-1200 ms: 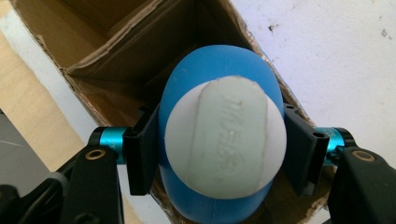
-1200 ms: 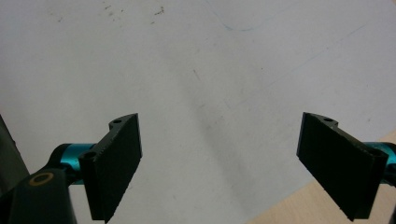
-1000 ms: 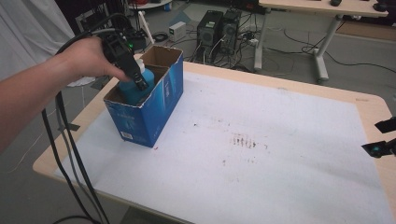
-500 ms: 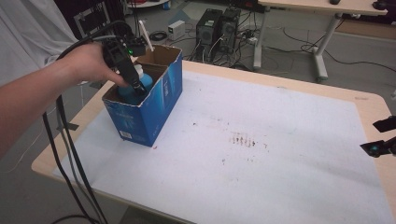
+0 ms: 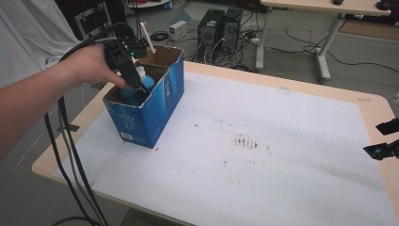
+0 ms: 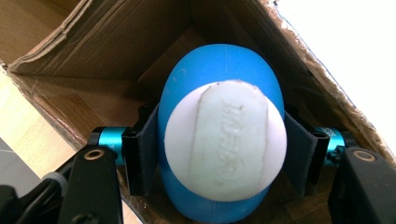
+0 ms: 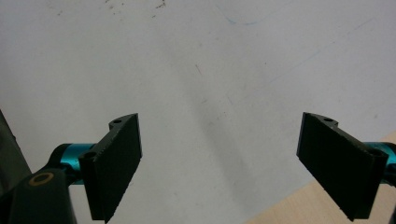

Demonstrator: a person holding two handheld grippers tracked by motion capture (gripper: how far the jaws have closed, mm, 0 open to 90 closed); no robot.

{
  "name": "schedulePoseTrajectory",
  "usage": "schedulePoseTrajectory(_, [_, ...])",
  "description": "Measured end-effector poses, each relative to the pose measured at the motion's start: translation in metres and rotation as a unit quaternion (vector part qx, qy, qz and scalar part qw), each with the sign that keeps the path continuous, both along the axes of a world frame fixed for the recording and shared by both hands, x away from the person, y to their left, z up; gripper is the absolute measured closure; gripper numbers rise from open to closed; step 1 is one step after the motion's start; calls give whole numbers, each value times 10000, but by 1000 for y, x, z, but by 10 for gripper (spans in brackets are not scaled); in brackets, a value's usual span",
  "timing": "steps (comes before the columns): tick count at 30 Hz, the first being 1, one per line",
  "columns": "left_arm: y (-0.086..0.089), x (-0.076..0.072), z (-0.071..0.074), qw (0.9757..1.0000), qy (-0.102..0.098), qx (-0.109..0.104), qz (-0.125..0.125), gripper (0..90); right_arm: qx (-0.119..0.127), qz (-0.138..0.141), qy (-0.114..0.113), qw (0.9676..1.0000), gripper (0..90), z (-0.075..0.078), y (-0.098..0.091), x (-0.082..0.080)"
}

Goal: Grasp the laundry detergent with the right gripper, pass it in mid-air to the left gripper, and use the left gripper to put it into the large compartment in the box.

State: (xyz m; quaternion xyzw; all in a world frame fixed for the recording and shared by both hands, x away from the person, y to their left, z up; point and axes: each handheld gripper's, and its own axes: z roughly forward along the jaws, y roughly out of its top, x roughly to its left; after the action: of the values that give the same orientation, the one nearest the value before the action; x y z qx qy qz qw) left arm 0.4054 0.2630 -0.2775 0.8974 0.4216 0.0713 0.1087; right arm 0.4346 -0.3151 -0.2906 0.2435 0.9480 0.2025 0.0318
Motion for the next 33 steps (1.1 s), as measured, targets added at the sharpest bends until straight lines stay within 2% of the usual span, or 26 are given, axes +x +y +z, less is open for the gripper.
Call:
schedulePoseTrajectory(16, [2, 0, 0, 10000, -12, -27, -90, 370, -16, 17, 37, 10000, 136, -3, 0, -1])
schedulePoseTrajectory(24, [4, 0, 0, 9999, 68, -7, -115, 351, 0, 14, 48, 10000, 136, -2, 0, -2])
schedulePoseTrajectory(28, [5, -1, 1, 9999, 62, -41, -142, 298, 7, 29, 43, 10000, 136, -2, 1, -2])
schedulePoseTrajectory(33, [5, -2, 7, 9993, 45, 76, -365, 217, 11, 56, 31, 10000, 136, -2, 2, -2])
